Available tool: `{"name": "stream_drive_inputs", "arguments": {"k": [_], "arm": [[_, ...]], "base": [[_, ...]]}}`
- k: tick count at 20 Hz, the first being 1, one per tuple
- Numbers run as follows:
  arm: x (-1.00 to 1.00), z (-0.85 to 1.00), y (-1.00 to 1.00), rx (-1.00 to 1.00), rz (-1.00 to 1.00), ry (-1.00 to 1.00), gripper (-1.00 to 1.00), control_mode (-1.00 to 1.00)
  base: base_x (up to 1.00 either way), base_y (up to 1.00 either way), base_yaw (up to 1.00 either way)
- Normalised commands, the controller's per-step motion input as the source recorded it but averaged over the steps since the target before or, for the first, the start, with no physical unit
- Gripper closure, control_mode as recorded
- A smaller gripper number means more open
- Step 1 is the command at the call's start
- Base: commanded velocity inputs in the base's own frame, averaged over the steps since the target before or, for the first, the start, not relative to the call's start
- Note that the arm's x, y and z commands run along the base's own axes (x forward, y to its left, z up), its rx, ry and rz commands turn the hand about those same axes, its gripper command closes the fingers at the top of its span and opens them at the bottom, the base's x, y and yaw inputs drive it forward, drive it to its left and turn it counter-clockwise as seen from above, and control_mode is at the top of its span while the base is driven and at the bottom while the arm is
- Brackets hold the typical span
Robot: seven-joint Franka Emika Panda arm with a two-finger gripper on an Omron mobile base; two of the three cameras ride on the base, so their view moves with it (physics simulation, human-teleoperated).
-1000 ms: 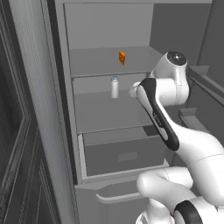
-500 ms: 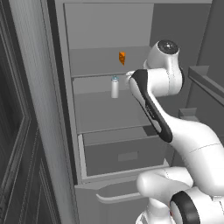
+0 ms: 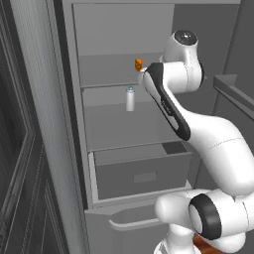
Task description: Pick the cheese from the fridge and the cheese grater from the cabinet and place them next to the salad bowl.
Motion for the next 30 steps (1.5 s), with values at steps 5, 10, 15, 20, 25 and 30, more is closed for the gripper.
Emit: {"name": "stream_drive_inputs", "arguments": {"k": [5, 10, 15, 20, 25, 30], "arm": [[0.44, 0.23, -0.01, 0.00, 0.00, -0.01, -1.00, -1.00], [0.29, 0.11, -0.04, 0.00, 0.00, -0.09, -1.00, -1.00], [0.26, -0.01, -0.03, 0.00, 0.00, -0.18, -1.00, -1.00], [0.40, 0.03, -0.02, 0.00, 0.00, -0.13, -1.00, -1.00], [0.35, 0.02, -0.02, 0.00, 0.00, -0.14, -1.00, -1.00], [0.26, 0.00, 0.00, 0.00, 0.00, -0.15, -1.00, -1.00]], "base": [[0.00, 0.00, 0.00], [0.00, 0.00, 0.00], [0.00, 0.00, 0.00], [0.00, 0.00, 0.00], [0.00, 0.00, 0.00], [0.00, 0.00, 0.00]]}}
